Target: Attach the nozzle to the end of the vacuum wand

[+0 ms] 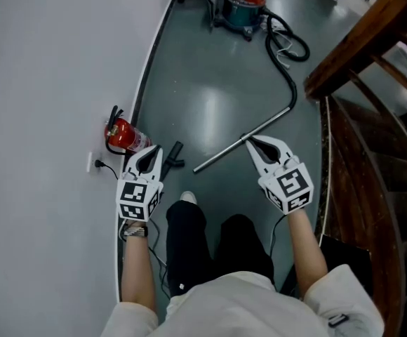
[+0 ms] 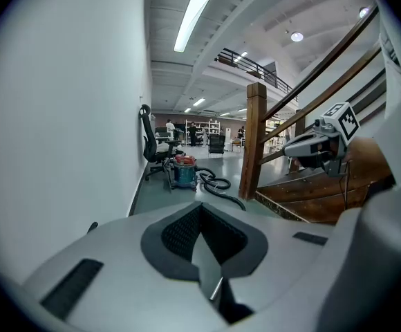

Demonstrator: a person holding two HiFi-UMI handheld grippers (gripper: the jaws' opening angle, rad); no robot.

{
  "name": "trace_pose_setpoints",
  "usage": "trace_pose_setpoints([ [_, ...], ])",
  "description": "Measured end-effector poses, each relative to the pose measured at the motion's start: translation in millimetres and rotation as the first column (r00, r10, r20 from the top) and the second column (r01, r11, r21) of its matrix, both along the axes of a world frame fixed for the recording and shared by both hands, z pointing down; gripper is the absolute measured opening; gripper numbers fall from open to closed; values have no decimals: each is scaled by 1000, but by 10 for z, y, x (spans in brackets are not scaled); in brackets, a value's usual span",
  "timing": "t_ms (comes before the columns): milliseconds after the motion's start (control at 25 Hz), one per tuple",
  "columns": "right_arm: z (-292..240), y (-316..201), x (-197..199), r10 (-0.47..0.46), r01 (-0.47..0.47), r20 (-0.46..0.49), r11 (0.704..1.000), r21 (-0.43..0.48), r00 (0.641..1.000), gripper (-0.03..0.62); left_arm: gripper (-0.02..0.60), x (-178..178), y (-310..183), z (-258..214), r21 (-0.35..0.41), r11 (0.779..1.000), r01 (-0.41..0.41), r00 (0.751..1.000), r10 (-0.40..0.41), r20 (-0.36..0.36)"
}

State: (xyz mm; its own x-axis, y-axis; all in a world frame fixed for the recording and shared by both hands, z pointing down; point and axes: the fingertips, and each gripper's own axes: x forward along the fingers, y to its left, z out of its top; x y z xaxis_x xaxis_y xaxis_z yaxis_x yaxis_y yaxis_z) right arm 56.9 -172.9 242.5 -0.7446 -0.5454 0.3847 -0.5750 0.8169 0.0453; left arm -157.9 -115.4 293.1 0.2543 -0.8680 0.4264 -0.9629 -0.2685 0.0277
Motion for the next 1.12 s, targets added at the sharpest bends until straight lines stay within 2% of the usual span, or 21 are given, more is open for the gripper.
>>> trace_pose_setpoints([
  [160, 294, 39, -9, -25, 25, 0, 1000, -6, 1000, 29, 0, -26, 62, 248, -6, 1000, 8, 1000, -8, -7],
  [400, 729, -28, 59, -5, 5, 3, 1000, 3, 1000, 29, 0, -111, 14, 718, -16, 1000, 18, 1000, -18, -10],
  [800, 1626, -116, 220, 37, -38, 17, 998, 45, 999, 29, 0, -120, -70, 1556, 32, 999, 7, 1000, -8, 6],
  [1120, 2162, -42, 288, 35, -37, 21, 996, 77, 999, 29, 0, -127, 21, 2088, 56, 998, 12, 999, -9, -48],
])
